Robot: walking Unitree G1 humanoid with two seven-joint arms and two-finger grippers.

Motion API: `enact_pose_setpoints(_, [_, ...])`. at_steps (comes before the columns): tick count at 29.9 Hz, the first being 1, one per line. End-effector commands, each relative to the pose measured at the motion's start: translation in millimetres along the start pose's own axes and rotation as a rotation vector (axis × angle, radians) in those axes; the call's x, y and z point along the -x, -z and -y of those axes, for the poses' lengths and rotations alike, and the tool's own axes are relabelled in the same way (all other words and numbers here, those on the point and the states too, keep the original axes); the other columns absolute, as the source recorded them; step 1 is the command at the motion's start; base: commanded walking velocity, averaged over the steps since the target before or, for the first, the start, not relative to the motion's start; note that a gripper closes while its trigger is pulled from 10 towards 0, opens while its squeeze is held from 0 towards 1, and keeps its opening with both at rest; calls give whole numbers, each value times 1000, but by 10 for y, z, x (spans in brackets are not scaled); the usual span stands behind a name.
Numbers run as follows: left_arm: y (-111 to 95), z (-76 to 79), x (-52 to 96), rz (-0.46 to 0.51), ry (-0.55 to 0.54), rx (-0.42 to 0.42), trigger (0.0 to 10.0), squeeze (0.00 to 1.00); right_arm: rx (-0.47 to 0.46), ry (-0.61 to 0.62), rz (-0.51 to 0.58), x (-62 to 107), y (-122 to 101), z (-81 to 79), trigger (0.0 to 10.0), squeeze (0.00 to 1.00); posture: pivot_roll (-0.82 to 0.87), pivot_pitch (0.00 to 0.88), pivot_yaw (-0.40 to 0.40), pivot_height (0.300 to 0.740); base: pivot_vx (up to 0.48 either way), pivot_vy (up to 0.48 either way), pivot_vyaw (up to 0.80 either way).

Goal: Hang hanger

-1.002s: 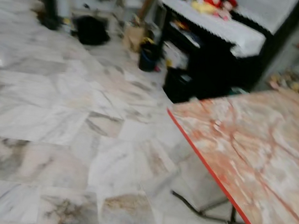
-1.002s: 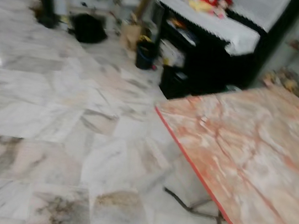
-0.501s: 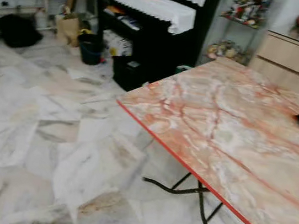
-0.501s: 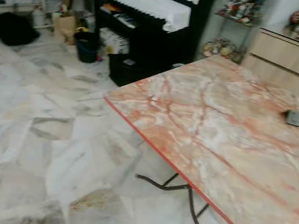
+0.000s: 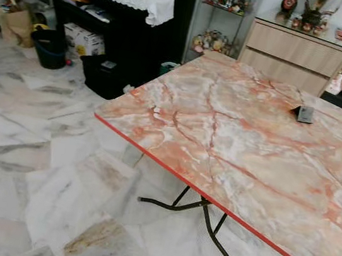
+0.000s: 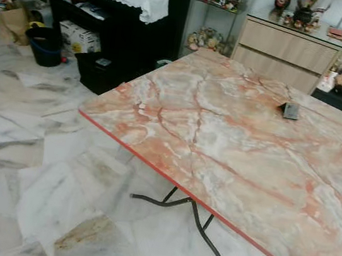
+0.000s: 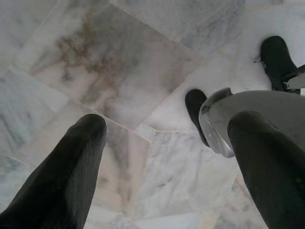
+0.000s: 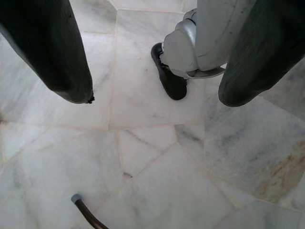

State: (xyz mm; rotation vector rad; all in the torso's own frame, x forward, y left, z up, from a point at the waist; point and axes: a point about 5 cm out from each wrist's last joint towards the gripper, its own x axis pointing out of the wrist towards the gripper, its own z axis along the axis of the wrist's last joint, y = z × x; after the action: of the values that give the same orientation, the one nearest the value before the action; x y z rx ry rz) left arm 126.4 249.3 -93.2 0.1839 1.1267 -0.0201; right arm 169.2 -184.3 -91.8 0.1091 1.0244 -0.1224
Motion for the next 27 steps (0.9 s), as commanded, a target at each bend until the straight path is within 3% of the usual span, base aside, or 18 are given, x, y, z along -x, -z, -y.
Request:
enact_pose_setpoints(1, [-591, 232, -78, 208, 22, 211, 10000, 0, -66, -95, 13, -29, -280, -32, 10000, 0, 99, 73, -104, 740, 0, 0, -800])
enact_pose_setpoints(18, [-618, 222, -78, 210, 26, 188, 10000, 0, -64, -88, 19, -30, -290, -31, 10000, 0, 61, 60, -99, 740, 0, 0, -800])
enact_pose_setpoints(22, [-658, 192, -73, 224, 19, 183, 10000, 0, -109, -69, 43, -30, -296, -36, 10000, 0, 79, 50, -92, 740, 0, 0, 0])
enact_pose_setpoints(27, [-690, 219, -74, 238, 26, 146, 10000, 0, -94, -66, 38, -29, -289, -21, 10000, 0, 95, 35, -103, 740, 0, 0, 0])
